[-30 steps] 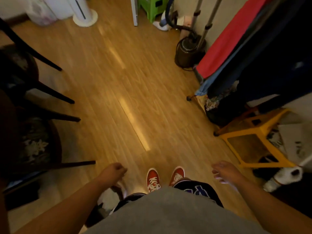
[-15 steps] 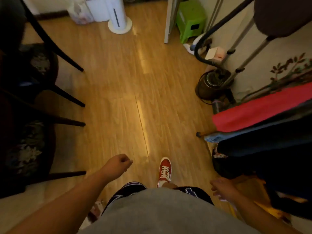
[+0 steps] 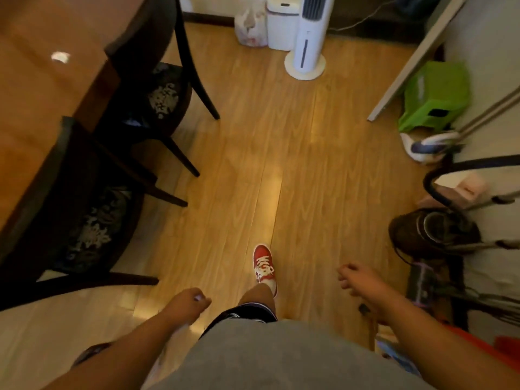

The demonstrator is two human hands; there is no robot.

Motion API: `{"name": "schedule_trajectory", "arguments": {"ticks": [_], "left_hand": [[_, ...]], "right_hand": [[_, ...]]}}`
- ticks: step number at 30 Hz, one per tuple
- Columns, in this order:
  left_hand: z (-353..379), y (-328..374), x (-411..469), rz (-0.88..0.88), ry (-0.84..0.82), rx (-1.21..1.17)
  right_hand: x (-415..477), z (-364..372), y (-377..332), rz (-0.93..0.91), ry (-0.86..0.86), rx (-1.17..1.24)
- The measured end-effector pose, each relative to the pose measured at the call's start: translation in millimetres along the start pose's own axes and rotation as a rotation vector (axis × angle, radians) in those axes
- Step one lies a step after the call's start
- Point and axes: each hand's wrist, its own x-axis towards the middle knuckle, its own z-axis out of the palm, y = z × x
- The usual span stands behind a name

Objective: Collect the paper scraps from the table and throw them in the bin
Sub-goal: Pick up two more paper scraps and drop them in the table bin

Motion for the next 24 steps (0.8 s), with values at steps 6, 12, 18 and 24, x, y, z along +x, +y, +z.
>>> {"name": "schedule_trajectory", "arguments": {"ticks": [6, 12, 18, 24], "left_hand": [[-58, 83, 48, 0.026, -0.007, -0.056], [-100, 188, 80, 0.101, -0.007, -0.106], [-134, 291, 127, 0.159, -0.004, -0.147], [-176, 354, 172, 0.098, 0.033, -0.156]], "right_hand": [[44, -41, -69, 0.066, 0.036, -0.109], [73, -91, -108, 0.153, 0.082, -0.066], [124, -137, -159, 0.183, 0.051, -0.101], [204, -177, -240, 0.144, -0.003, -0.208]]}}
